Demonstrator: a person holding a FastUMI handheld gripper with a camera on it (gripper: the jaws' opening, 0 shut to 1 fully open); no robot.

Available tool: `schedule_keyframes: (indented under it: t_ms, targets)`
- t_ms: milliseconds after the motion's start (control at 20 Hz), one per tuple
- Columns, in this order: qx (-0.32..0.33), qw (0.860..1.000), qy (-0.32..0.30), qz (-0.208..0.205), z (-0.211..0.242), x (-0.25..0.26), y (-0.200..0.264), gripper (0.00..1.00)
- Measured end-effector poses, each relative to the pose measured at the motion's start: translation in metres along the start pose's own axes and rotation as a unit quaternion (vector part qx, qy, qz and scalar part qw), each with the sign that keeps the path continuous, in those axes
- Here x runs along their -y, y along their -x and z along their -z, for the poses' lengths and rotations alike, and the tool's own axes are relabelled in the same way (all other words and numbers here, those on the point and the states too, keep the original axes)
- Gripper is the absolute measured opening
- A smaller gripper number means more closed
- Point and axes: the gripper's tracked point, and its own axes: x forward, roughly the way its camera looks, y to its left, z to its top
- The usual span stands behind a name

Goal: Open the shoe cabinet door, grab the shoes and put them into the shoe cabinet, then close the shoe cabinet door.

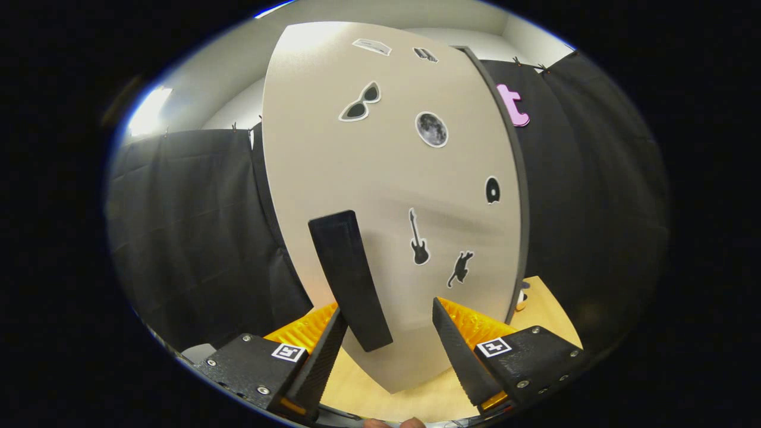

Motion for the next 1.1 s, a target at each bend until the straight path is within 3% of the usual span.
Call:
schedule_keyframes:
  t_ms: [250,1100]
  targets:
    - [0.004,1.000,0.003,0.014,-0.007,-0.018,-0.039,0.90]
    - [0.011,0.998,0.006,0.068,-0.017,-0.040,-0.099,0.90]
